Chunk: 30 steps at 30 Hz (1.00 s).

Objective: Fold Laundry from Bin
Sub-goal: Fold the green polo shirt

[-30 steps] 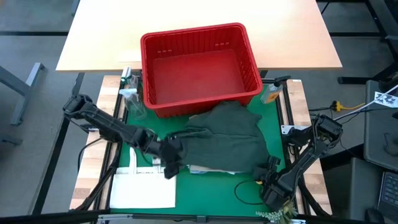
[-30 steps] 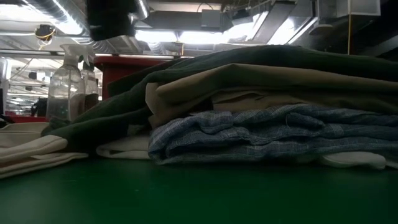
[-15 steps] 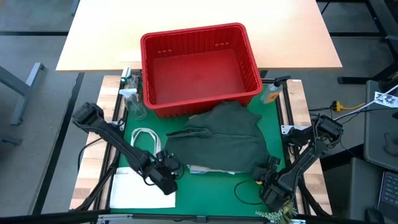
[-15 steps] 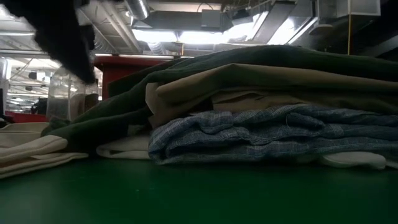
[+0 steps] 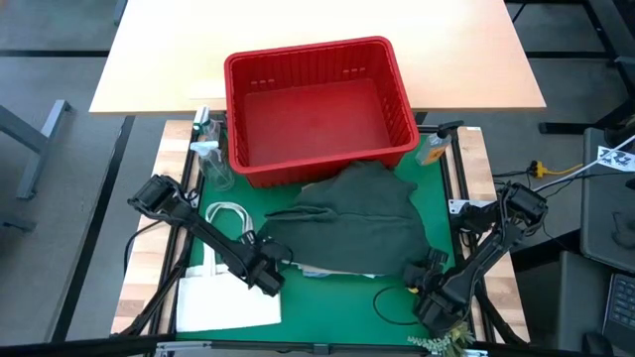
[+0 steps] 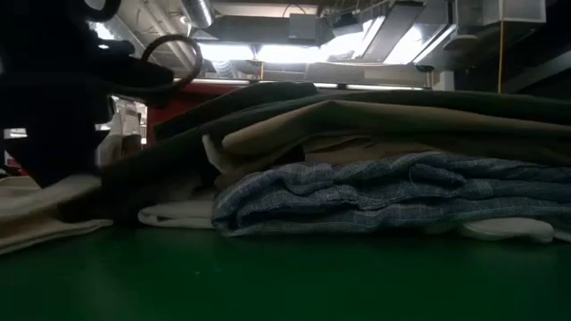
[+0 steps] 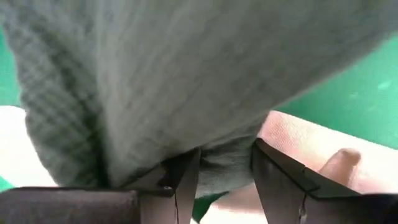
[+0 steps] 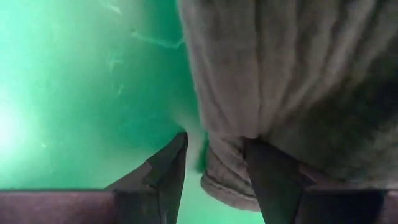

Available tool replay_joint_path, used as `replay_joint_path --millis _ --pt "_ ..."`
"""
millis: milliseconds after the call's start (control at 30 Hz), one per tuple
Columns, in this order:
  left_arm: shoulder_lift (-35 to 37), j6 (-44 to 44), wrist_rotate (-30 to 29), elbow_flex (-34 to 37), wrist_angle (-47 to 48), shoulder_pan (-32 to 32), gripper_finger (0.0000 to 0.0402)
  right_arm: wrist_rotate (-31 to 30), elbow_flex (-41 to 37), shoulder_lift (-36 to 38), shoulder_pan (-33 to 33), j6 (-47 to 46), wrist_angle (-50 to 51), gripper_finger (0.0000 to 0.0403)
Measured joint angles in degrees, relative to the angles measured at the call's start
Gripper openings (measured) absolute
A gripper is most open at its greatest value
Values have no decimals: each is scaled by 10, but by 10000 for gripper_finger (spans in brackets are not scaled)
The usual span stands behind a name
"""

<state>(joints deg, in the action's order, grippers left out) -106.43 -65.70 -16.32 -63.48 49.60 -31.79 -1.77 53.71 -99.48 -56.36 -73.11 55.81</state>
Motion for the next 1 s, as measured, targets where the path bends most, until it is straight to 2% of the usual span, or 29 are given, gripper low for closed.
replay_joint_path --millis 367,733,1000 --pt "1 2 54 2 94 -4 141 90 0 0 21 -17 16 170" --pt "7 3 93 4 172 -7 139 118 6 23 26 -13 48 170" --pt "15 0 103 1 238 -7 105 126 7 30 27 -13 63 170"
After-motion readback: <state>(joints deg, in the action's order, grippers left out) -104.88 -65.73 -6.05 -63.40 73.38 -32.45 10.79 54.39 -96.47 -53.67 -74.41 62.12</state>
